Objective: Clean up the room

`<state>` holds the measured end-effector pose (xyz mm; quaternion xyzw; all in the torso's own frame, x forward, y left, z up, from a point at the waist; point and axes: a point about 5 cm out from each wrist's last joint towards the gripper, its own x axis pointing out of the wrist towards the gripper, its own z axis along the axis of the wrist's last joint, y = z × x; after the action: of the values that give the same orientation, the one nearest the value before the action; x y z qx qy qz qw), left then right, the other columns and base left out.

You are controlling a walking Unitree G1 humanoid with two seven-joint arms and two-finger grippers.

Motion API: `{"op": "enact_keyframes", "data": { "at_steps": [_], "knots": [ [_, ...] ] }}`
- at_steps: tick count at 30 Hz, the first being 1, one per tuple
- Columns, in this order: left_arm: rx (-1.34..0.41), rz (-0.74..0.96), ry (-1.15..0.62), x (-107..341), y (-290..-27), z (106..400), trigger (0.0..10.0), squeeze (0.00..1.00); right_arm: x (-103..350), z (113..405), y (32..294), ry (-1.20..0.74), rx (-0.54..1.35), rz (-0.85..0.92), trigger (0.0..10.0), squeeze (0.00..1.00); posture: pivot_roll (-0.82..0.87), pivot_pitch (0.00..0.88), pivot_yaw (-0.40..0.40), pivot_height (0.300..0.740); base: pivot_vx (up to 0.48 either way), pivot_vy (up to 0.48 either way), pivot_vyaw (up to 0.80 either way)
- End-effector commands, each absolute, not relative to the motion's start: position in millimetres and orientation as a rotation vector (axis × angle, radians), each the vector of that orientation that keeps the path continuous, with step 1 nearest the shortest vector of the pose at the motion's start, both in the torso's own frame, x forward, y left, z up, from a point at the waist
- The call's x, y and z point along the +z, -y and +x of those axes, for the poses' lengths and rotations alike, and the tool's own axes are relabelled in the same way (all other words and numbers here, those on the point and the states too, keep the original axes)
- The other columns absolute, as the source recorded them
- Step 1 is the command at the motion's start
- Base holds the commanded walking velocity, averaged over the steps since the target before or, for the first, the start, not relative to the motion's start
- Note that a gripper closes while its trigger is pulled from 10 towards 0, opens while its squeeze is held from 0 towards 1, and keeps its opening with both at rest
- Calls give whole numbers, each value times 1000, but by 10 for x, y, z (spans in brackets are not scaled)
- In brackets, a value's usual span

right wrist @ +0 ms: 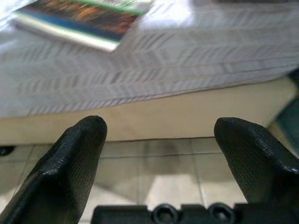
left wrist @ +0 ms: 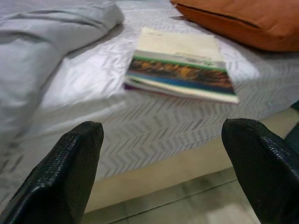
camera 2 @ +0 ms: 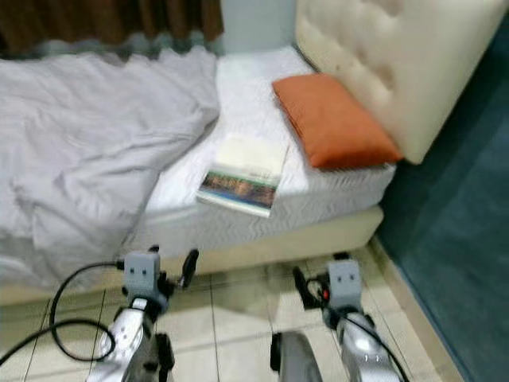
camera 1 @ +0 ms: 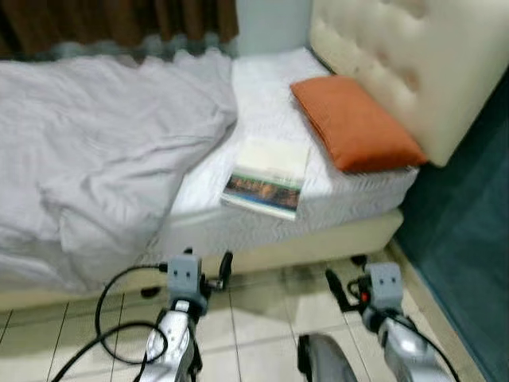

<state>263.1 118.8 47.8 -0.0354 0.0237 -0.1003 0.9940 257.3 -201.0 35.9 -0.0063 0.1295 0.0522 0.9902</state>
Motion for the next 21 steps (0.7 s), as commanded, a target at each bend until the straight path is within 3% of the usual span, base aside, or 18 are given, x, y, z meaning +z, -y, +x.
{"op": "enact_keyframes", "data": {
  "at_steps": [1,14,21],
  "knots": [
    [-204,-78,-45,498,-1202,2630,10000,0,370,2572,2007,-249,106,-1,10000,0,-113,115,-28,570,424,0,0],
    [-242,-75,-34,551,-1138,2658,10000,0,310,2564,1948,-274,143,22,10000,0,-115,116,-25,570,428,0,0],
    [-281,-60,37,766,-1104,2727,10000,0,94,2487,1828,-434,221,90,10000,0,-101,138,-12,570,449,0,0]
  ]
}}
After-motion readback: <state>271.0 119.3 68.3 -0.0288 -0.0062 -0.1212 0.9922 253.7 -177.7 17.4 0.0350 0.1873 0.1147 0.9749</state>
